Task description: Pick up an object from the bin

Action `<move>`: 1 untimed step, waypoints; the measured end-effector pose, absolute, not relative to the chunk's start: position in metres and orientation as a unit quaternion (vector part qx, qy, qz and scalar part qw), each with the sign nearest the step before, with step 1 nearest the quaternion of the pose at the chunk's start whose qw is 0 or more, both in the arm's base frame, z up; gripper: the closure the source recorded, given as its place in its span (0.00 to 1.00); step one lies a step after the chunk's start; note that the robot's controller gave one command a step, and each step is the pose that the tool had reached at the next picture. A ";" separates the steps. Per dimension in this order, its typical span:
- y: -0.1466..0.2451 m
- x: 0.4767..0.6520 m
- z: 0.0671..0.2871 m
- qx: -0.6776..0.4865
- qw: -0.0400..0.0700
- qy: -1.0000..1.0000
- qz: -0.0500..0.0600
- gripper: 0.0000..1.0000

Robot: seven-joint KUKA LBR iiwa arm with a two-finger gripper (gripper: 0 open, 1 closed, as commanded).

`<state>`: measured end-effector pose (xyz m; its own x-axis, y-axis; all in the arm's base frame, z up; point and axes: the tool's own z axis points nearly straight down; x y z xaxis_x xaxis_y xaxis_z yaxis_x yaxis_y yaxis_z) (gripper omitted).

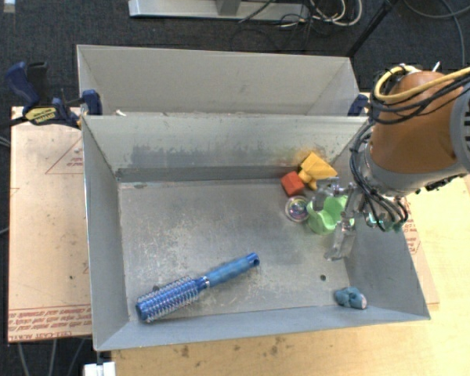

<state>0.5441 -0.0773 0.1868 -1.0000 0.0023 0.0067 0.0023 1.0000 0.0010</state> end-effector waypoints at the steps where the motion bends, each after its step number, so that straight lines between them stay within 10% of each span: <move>1: -0.120 0.585 0.139 0.018 -0.001 -1.000 0.001 0.00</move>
Offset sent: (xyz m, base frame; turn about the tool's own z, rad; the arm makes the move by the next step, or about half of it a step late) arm 0.0391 -0.0406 -0.0450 -0.0424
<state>0.5846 -0.1200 0.1385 -0.9994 -0.0354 -0.0026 -0.0354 0.9994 -0.0012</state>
